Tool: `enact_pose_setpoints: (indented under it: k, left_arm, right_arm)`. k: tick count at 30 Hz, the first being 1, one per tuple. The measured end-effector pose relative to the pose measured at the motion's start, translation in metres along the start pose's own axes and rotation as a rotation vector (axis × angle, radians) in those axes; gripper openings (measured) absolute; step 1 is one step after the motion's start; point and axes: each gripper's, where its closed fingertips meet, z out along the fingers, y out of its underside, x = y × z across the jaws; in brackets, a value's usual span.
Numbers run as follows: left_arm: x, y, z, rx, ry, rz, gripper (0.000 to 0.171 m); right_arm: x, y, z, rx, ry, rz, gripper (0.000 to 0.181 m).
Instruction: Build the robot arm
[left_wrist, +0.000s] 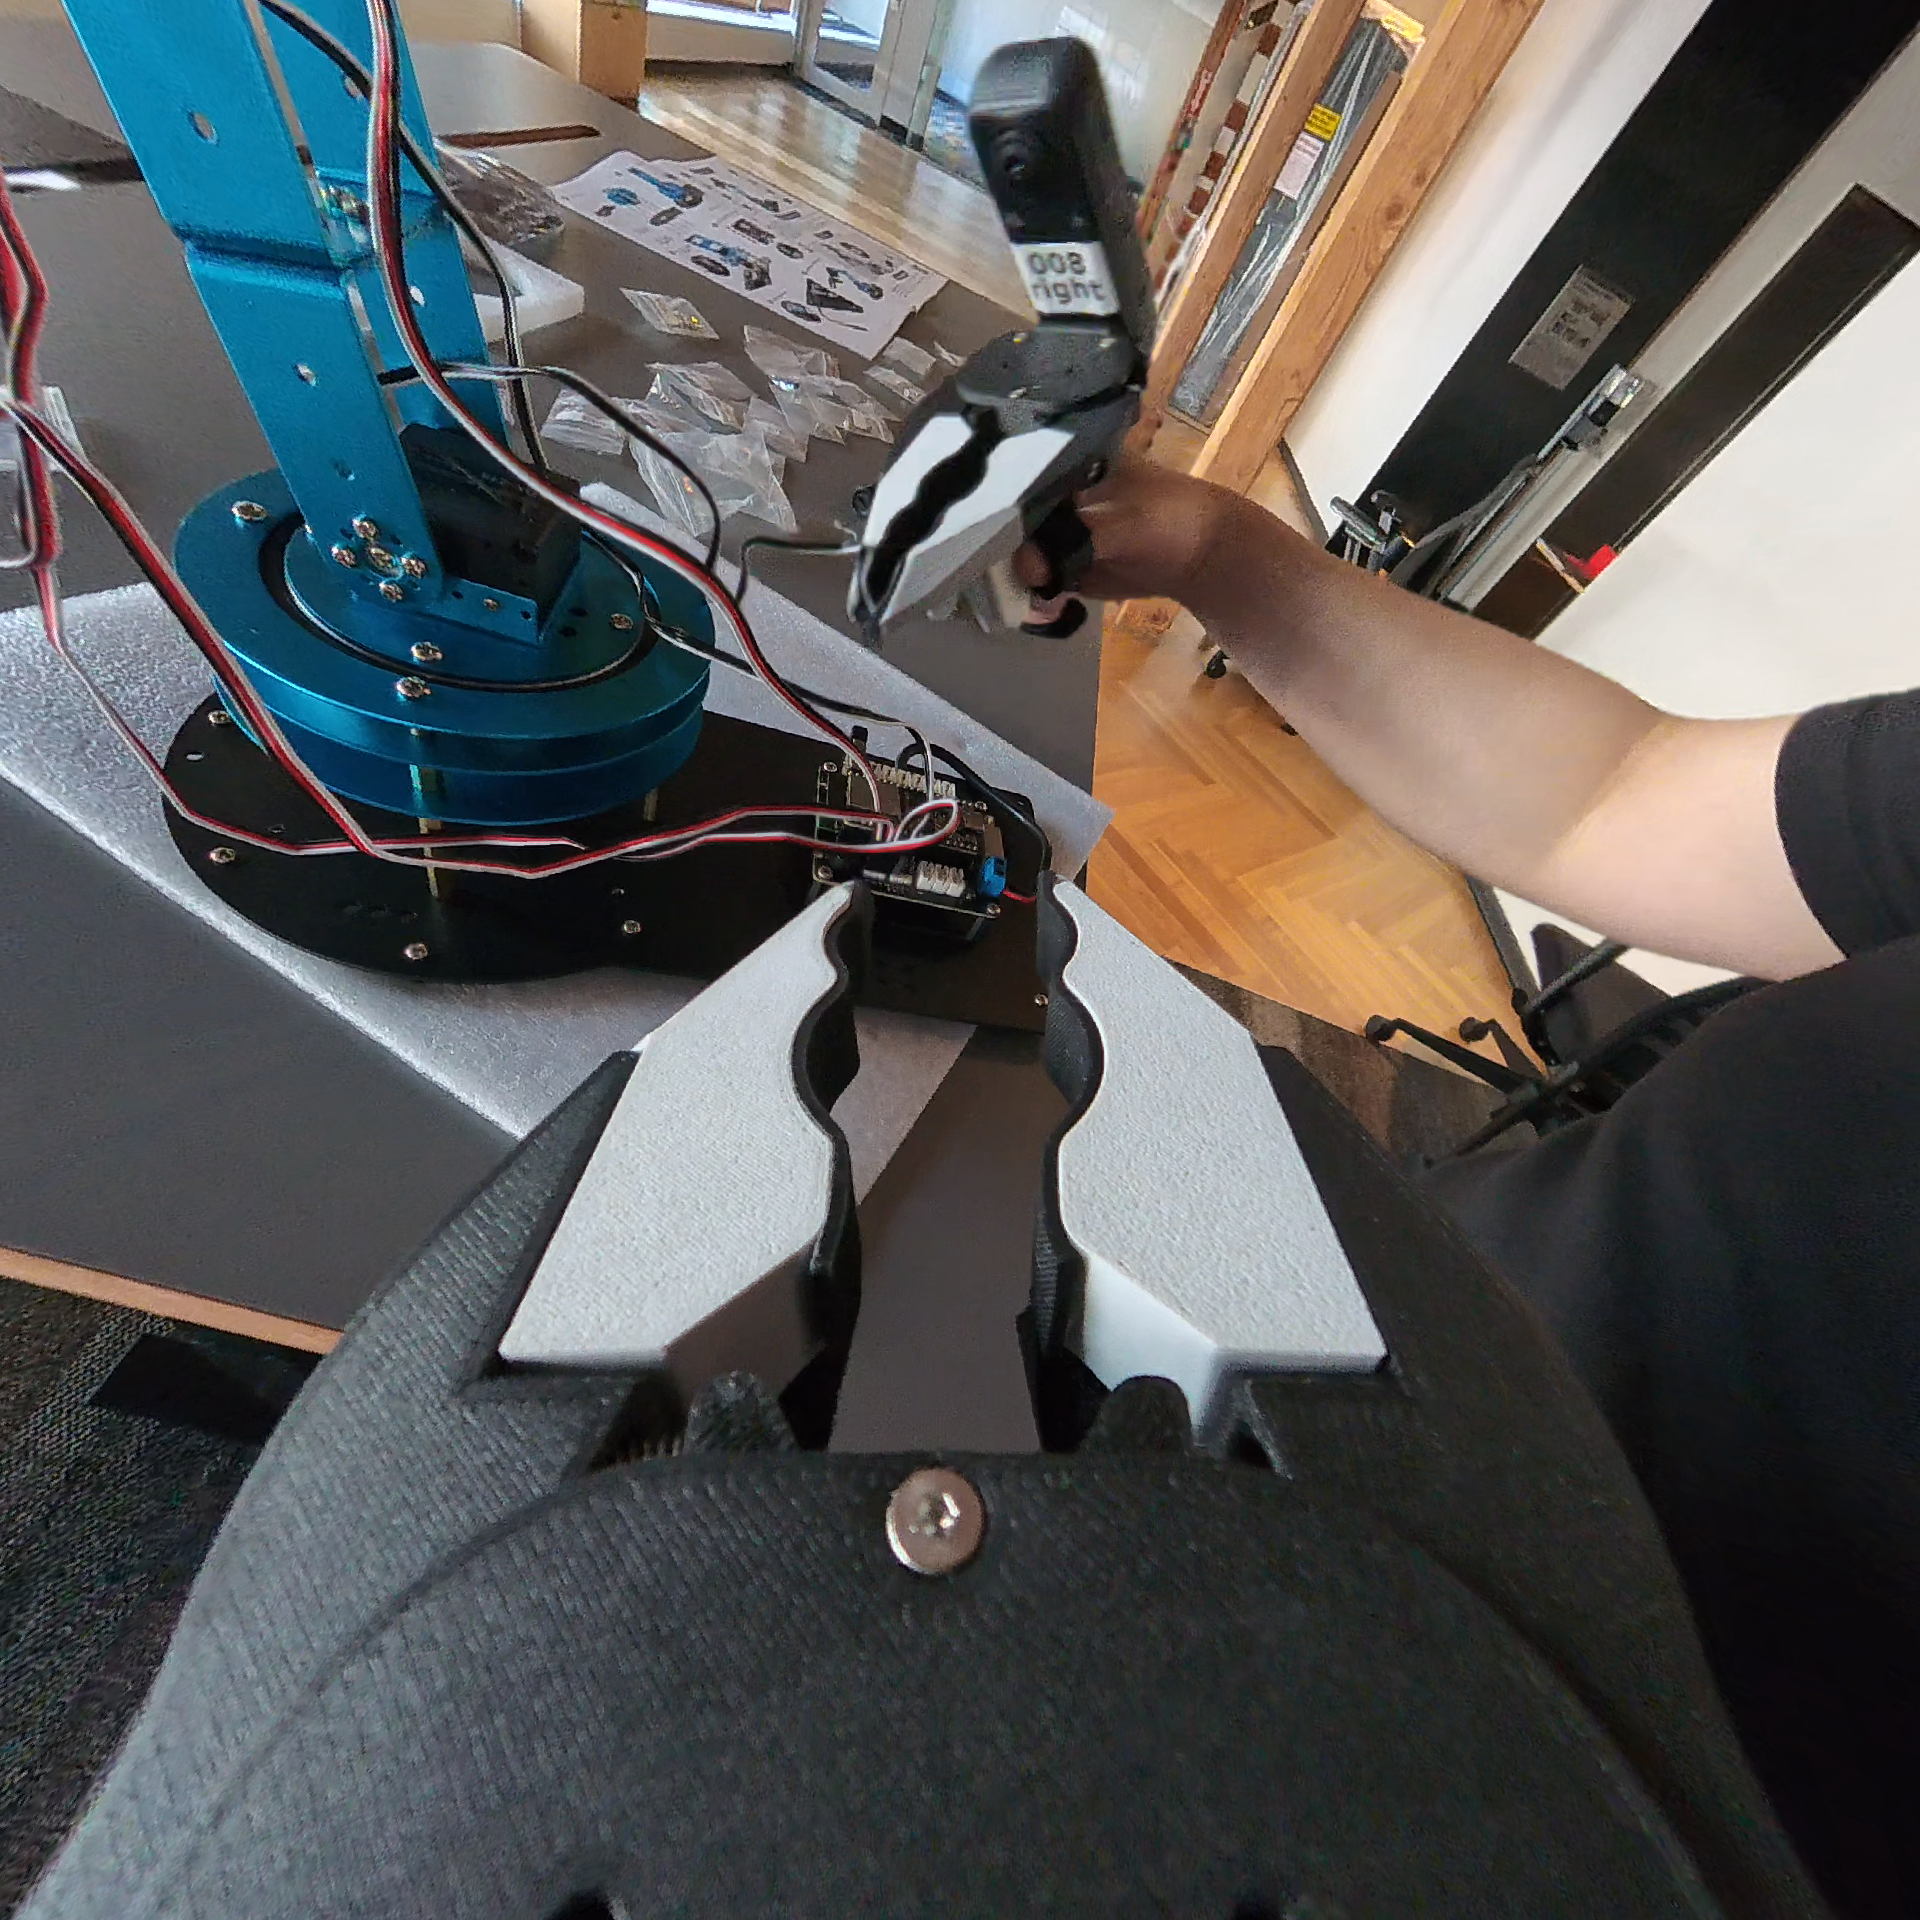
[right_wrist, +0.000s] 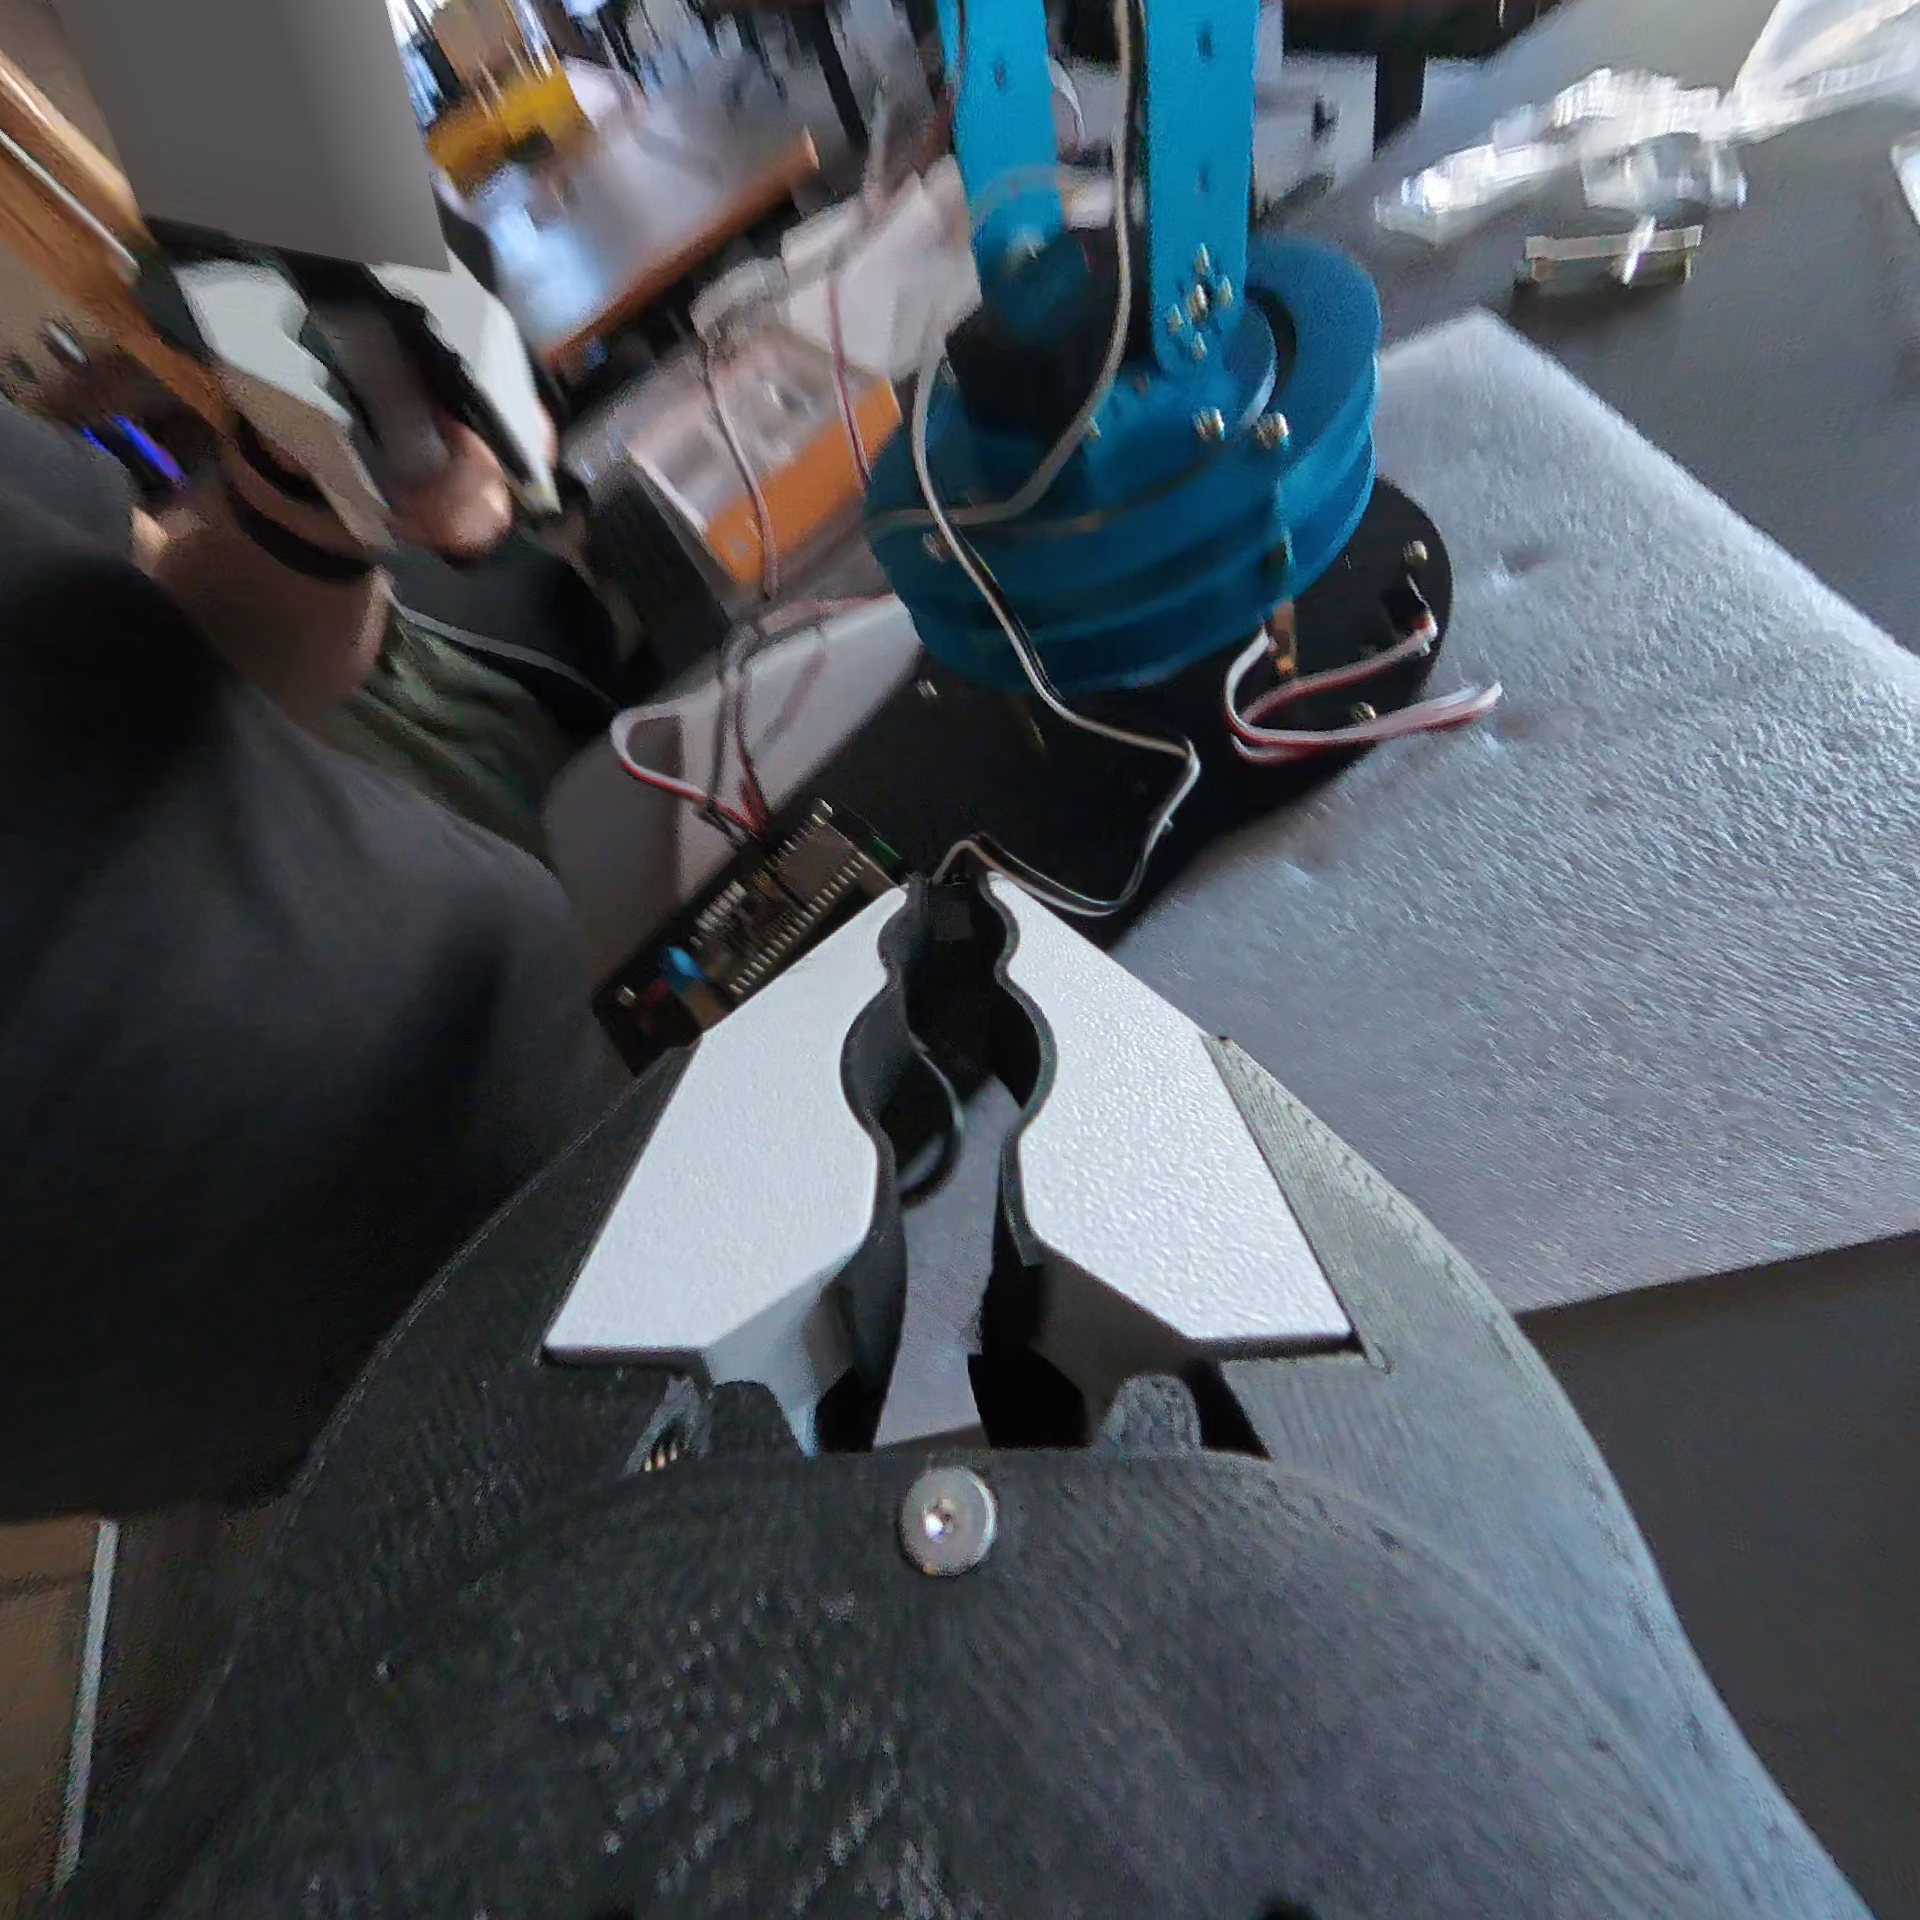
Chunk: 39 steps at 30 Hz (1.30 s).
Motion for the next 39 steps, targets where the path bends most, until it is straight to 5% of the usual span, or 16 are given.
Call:
enact_pose_setpoints:
  k: [9, 23, 31, 39]
  left_arm:
    - [-0.014, 0.009, -0.003, -0.079, -0.086, 0.111, 0.033]
    - [-0.012, 0.013, 0.004, -0.103, -0.037, 0.088, 0.032]
    - [-0.008, 0.019, 0.011, -0.137, -0.048, 0.099, 0.031]
    - [-0.007, 0.026, 0.006, -0.143, -0.064, 0.088, 0.031]
  right_arm:
    - [0.031, 0.043, 0.022, -0.35, 0.145, -0.1, 0.007]
    - [0.008, 0.013, 0.014, -0.076, 0.194, -0.001, 0.006]
    - [0.017, 0.032, 0.014, -0.168, 0.234, 0.004, 0.006]
    - [-0.017, 0.006, 0.014, 0.017, 0.217, 0.056, 0.007]
